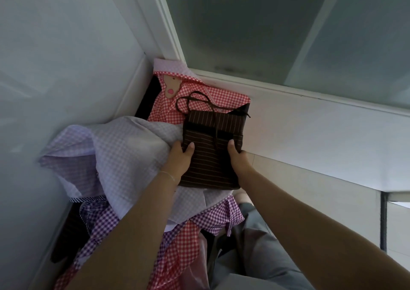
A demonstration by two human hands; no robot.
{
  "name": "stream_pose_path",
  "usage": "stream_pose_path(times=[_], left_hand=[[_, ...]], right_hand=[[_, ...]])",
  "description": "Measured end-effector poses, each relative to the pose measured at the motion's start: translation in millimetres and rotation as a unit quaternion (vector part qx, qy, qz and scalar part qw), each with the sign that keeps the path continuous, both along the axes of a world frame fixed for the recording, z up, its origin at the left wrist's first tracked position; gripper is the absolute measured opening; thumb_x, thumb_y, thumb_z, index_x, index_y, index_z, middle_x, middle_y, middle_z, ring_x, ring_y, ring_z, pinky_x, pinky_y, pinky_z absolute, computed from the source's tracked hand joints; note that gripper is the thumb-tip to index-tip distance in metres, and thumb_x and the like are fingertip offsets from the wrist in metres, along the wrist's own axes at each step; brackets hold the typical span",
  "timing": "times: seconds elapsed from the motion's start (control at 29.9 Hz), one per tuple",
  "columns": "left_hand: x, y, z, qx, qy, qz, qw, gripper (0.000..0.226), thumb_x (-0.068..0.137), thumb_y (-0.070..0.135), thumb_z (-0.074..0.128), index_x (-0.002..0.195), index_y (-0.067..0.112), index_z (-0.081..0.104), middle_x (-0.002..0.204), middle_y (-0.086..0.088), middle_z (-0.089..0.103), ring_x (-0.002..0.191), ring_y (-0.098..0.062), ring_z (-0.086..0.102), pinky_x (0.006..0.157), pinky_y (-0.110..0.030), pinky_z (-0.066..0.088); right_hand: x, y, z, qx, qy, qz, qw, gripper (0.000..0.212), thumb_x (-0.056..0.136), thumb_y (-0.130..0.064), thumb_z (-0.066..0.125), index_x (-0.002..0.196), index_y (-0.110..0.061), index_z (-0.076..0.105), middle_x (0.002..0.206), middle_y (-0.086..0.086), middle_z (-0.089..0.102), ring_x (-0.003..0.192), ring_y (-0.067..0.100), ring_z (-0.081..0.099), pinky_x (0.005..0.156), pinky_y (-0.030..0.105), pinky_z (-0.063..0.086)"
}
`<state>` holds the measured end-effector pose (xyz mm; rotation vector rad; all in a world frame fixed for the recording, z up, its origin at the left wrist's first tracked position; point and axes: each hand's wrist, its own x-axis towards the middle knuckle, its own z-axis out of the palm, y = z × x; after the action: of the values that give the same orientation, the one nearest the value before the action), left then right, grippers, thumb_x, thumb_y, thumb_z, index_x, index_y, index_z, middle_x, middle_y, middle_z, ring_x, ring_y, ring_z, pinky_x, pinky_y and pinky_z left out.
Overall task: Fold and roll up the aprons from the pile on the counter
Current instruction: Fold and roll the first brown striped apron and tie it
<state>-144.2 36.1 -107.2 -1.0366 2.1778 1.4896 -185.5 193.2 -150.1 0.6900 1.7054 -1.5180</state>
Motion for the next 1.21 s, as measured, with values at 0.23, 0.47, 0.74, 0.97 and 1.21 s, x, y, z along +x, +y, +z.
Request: stream_pose_path(times=[0.23, 0.47, 0.74, 0.97, 1.21], left_hand=[[12.4, -10.9, 26.2, 0.290, 0.086, 0.080, 0.950, 0.030, 0.100, 0.031, 0.045, 0.128, 0.037, 0.051, 0.122, 0.006, 0.061, 0.109, -0.014, 0.058, 0.080, -0.027, 0.049], [28.8, -19.1, 28.0, 0.353, 0.128, 0.094, 0.922, 0.040, 0.101, 0.022, 0.043, 0.141, 0.027, 0.044, 0.132, -0.003, 0.059, 0.118, -0.020, 0.057, 0.088, -0.033, 0.052], [33.5, -3.1, 52.5, 0.239, 0.139, 0.066, 0.959, 0.045, 0.101, 0.045, 0.028, 0.136, 0.022, 0.045, 0.131, -0.002, 0.054, 0.120, -0.018, 0.052, 0.104, -0.033, 0.040], [41.6, -32.9, 62.8, 0.369, 0.227, 0.219, 0.874, 0.036, 0.099, 0.037, 0.042, 0.118, 0.013, 0.061, 0.125, -0.011, 0.063, 0.111, -0.022, 0.061, 0.097, -0.036, 0.048], [33.9, -67.1, 65.2, 0.165, 0.263, 0.217, 0.926, 0.047, 0.090, 0.039, 0.057, 0.120, 0.003, 0.056, 0.111, -0.009, 0.064, 0.097, -0.021, 0.063, 0.091, -0.048, 0.051]], right_hand=[[-11.5, 22.9, 42.5, -0.225, -0.099, -0.018, 0.969, 0.056, 0.082, -0.057, 0.061, 0.124, -0.020, 0.056, 0.105, 0.012, 0.071, 0.095, 0.028, 0.068, 0.071, 0.036, 0.056], [-5.0, 20.9, 87.5, -0.307, -0.065, -0.037, 0.949, 0.022, 0.092, -0.021, 0.053, 0.102, -0.005, 0.064, 0.088, 0.013, 0.073, 0.077, 0.023, 0.070, 0.075, 0.033, 0.057], [-4.1, -27.8, 149.1, -0.061, 0.319, 0.216, 0.921, 0.044, 0.086, -0.002, 0.055, 0.124, -0.022, 0.050, 0.092, 0.005, 0.062, 0.084, 0.021, 0.063, 0.069, 0.022, 0.054], [45.9, -70.3, 88.8, 0.162, 0.414, 0.426, 0.788, 0.072, 0.089, -0.014, 0.049, 0.153, -0.025, 0.016, 0.123, 0.012, 0.058, 0.095, 0.026, 0.063, 0.071, 0.033, 0.052], [71.3, -77.4, 75.3, 0.237, 0.418, 0.402, 0.779, 0.083, 0.092, -0.009, 0.048, 0.153, -0.027, -0.005, 0.133, 0.015, 0.035, 0.076, 0.026, 0.056, 0.051, 0.031, 0.043]])
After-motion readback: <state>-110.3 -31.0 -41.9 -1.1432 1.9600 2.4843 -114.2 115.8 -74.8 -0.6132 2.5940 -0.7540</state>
